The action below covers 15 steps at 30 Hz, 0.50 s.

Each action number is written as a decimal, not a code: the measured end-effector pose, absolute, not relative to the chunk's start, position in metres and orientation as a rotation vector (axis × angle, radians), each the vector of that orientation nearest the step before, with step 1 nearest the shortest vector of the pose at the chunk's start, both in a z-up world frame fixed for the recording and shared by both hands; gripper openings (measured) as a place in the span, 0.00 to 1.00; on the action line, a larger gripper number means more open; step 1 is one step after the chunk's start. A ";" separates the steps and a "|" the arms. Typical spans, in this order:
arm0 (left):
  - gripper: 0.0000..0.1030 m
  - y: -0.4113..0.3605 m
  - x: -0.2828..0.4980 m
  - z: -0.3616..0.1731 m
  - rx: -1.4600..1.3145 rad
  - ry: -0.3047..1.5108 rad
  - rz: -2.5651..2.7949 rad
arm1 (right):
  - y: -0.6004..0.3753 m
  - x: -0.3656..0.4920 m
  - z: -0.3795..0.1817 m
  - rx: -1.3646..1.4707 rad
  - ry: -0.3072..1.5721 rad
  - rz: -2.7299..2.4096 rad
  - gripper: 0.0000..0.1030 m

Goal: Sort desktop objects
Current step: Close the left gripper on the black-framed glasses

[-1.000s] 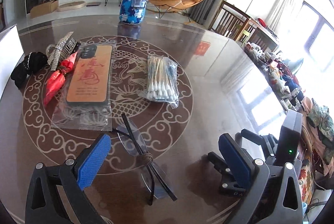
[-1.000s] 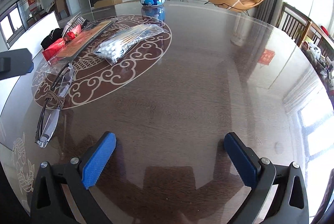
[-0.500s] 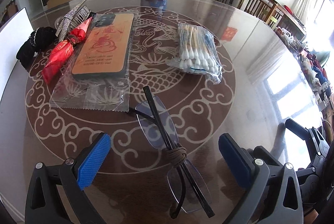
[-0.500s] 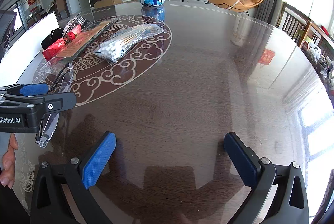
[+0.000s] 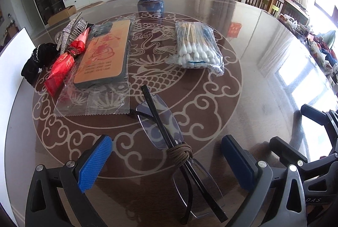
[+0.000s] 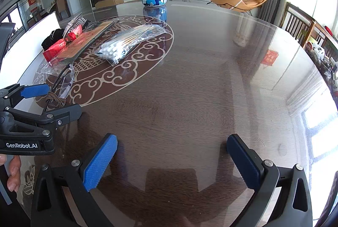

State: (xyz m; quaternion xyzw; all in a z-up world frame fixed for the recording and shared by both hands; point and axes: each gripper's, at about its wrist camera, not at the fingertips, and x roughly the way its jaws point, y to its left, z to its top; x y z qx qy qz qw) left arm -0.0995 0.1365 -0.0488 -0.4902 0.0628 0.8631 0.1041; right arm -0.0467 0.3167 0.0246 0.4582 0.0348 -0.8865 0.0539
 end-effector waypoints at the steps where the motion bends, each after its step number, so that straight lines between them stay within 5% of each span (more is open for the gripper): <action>1: 1.00 0.137 -0.099 -0.048 -1.443 0.186 2.545 | 0.317 -0.047 0.025 1.392 0.106 -2.693 1.00; 15: 1.00 0.137 -0.100 -0.049 -1.458 0.195 2.526 | 0.317 -0.047 0.025 1.392 0.105 -2.693 1.00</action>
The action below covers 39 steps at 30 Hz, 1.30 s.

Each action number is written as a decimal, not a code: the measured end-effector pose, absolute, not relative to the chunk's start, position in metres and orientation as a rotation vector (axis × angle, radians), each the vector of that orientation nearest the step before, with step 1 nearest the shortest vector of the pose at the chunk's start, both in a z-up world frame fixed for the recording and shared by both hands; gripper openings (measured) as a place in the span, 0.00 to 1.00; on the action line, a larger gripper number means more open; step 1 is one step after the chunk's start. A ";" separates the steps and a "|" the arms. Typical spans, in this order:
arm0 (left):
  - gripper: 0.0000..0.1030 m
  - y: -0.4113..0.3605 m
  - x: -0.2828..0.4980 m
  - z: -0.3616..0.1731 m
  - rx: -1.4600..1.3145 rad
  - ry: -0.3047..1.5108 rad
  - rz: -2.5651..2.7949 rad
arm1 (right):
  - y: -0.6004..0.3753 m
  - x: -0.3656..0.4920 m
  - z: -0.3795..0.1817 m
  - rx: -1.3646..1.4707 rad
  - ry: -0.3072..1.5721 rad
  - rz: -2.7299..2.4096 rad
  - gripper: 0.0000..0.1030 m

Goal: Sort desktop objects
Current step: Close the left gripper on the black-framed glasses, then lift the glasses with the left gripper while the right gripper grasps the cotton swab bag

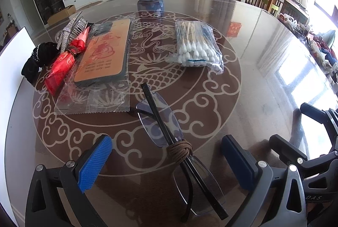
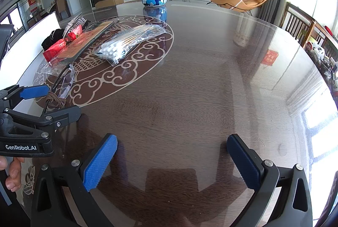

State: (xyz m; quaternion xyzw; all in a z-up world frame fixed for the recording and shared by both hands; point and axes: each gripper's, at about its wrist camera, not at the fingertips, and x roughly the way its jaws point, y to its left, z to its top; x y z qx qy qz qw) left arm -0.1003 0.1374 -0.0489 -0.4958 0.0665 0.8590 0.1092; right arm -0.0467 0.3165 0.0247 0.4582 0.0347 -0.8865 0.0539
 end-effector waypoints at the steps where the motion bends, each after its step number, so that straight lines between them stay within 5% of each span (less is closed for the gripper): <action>1: 1.00 0.135 -0.101 -0.049 -1.461 0.198 2.520 | 0.317 -0.047 0.025 1.392 0.105 -2.693 1.00; 6: 0.94 0.114 -0.102 -0.048 -1.449 0.158 2.585 | 0.317 -0.047 0.025 1.392 0.105 -2.693 1.00; 11: 0.37 0.100 -0.095 -0.039 -1.395 0.152 2.610 | 0.316 -0.047 0.025 1.392 0.105 -2.693 1.00; 13: 0.22 0.092 -0.091 -0.037 -1.385 0.151 2.608 | 0.316 -0.047 0.025 1.392 0.105 -2.693 1.00; 30: 0.17 -0.031 -0.058 -0.038 -1.440 -0.006 2.789 | 0.317 -0.047 0.025 1.393 0.103 -2.695 1.00; 39: 0.18 -0.032 -0.053 -0.040 -1.379 0.027 2.818 | 0.263 -0.131 0.042 1.380 -0.276 -2.590 1.00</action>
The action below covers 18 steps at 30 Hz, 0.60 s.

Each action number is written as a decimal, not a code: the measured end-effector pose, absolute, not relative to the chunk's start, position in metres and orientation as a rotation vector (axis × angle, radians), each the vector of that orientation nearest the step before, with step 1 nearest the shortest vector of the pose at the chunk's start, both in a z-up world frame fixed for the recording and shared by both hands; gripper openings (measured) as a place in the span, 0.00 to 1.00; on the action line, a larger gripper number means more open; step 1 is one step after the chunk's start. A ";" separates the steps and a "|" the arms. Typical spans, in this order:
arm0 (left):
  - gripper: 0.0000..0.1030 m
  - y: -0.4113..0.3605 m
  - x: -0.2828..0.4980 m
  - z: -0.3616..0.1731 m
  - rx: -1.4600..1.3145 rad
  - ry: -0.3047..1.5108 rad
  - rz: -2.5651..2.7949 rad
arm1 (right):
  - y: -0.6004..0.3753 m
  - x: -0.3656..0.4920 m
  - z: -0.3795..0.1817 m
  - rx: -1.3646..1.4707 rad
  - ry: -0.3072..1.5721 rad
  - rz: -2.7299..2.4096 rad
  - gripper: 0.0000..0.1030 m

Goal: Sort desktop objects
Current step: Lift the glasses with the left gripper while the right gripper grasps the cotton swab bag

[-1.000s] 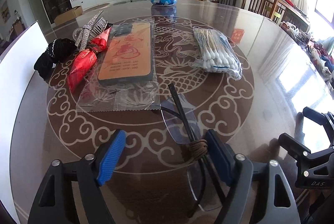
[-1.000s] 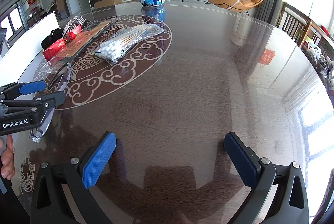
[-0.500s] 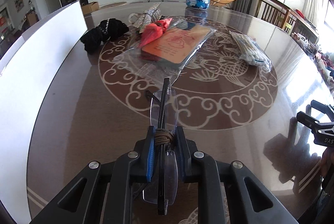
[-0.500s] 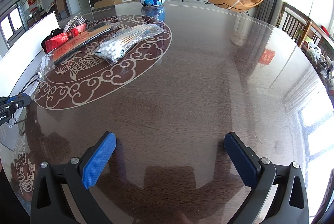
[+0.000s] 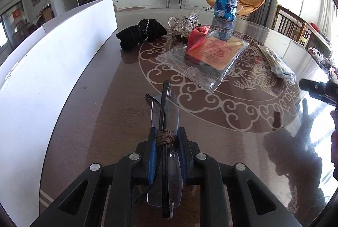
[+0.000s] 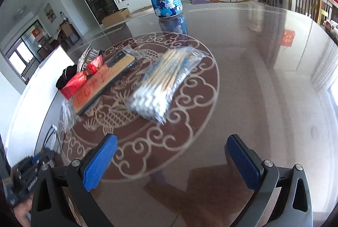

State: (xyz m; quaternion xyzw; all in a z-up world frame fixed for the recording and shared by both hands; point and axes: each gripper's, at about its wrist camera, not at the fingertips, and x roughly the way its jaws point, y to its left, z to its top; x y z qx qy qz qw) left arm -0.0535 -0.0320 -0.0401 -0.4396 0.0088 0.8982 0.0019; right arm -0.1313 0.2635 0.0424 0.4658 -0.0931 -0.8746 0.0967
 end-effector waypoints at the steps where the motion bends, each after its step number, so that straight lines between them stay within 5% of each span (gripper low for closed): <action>1: 0.18 -0.032 -0.053 -0.040 -1.373 0.031 2.818 | 0.252 -0.146 0.042 1.404 -0.264 -2.601 1.00; 8: 0.17 -0.036 -0.054 -0.040 -1.362 -0.007 2.804 | 0.191 -0.201 0.025 1.561 0.031 -2.718 1.00; 18: 0.17 -0.041 -0.052 -0.040 -1.342 -0.056 2.791 | 0.201 -0.187 0.020 1.391 0.101 -2.696 0.97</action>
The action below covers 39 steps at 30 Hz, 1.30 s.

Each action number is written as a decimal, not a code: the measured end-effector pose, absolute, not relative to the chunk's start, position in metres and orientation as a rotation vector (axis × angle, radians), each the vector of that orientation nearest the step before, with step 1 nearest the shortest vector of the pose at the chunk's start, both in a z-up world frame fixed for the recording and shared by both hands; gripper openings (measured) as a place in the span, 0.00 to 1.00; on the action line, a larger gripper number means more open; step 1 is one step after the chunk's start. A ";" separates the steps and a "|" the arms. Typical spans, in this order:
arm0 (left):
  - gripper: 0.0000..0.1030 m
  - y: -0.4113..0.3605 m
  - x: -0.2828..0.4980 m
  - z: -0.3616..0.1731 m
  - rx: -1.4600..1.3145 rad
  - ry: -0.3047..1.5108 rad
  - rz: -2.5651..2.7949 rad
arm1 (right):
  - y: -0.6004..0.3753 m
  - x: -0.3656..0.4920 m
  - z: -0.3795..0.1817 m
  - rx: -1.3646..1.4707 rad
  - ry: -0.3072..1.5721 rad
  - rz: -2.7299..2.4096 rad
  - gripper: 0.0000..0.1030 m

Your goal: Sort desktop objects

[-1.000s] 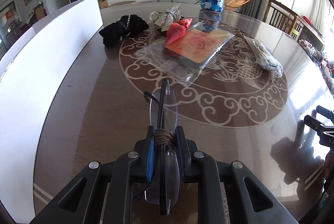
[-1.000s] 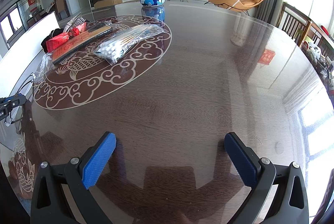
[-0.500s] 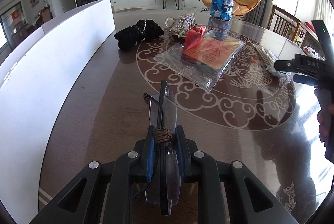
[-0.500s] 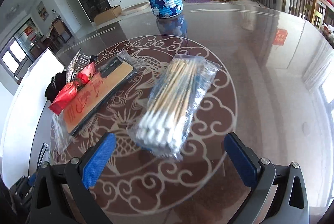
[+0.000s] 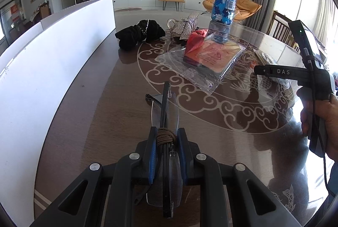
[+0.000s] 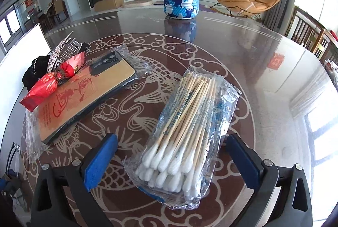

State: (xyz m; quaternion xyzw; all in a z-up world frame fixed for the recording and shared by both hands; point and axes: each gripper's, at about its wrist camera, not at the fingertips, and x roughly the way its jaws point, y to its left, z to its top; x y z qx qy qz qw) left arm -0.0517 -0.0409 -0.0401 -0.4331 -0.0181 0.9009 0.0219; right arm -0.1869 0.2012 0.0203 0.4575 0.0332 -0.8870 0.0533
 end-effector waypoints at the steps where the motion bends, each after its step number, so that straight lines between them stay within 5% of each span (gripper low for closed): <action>1: 0.17 -0.042 -0.052 -0.040 -1.341 -0.064 2.789 | 0.203 -0.187 0.021 1.383 0.097 -2.705 0.92; 2: 0.17 -0.042 -0.052 -0.040 -1.340 -0.075 2.786 | 0.205 -0.186 0.022 1.370 0.090 -2.716 0.87; 4: 0.17 -0.045 -0.052 -0.040 -1.336 -0.105 2.781 | 0.209 -0.184 0.025 1.338 0.090 -2.732 0.58; 7: 0.17 -0.049 -0.052 -0.040 -1.328 -0.154 2.773 | 0.216 -0.180 0.028 1.316 0.091 -2.721 0.45; 24: 0.17 -0.051 -0.072 -0.041 -1.325 -0.145 2.733 | 0.203 -0.037 0.031 1.208 0.278 -2.537 0.44; 28: 0.19 -0.053 -0.068 -0.042 -1.304 -0.172 2.745 | 0.206 -0.037 0.030 1.219 0.270 -2.551 0.63; 30: 0.33 -0.050 -0.065 -0.041 -1.292 -0.181 2.736 | 0.213 -0.038 0.031 1.222 0.221 -2.558 0.70; 33: 0.87 -0.036 -0.063 -0.044 -1.344 -0.052 2.778 | 0.225 -0.039 0.033 1.221 0.134 -2.578 0.79; 39: 0.98 -0.035 -0.072 -0.049 -1.446 0.003 2.800 | 0.239 -0.045 0.031 1.268 0.026 -2.578 0.84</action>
